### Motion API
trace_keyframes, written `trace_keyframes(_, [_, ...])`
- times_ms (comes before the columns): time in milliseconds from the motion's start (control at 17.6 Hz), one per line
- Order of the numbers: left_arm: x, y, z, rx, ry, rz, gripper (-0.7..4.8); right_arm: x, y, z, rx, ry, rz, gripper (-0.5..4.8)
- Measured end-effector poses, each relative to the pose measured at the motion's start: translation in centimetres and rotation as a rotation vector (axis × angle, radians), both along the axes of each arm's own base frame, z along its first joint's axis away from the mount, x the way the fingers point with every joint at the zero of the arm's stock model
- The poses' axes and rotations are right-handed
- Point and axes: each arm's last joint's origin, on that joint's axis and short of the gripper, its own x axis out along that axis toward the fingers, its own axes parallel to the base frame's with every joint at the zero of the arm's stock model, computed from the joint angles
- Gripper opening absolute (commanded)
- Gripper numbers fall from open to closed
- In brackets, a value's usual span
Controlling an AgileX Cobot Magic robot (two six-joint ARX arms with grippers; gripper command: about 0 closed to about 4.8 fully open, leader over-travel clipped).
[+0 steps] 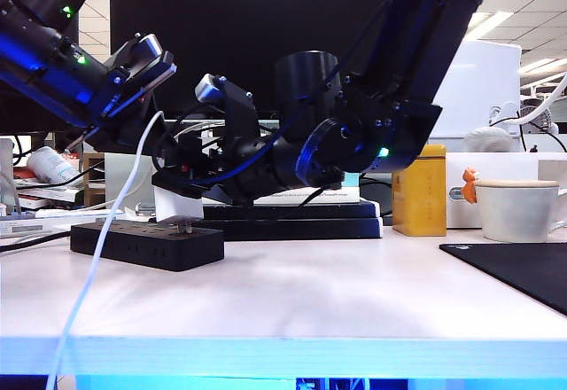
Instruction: Plug the white charger into the left socket.
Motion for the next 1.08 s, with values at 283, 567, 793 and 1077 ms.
trace_keyframes(283, [-0.2,-0.4,0.0,-0.009,0.012,-0.027,-0.05,0.1,-0.9,-0.3,0.01,-0.012,0.014,2.11])
trace_keyframes(567, [-0.2,-0.4,0.0,-0.018,0.022,-0.045,-0.05,-0.1,-1.1,-0.5,0.014,-0.019,0.018,2.11])
trace_keyframes(793, [-0.3,-0.4,0.0,-0.026,0.034,-0.061,-0.05,-0.3,-1.3,-0.6,0.008,-0.026,0.018,2.11])
trace_keyframes(1077, [-0.4,-0.5,0.0,-0.032,0.047,-0.074,-0.05,-0.2,-1.5,-0.6,-0.005,-0.03,0.03,2.11])
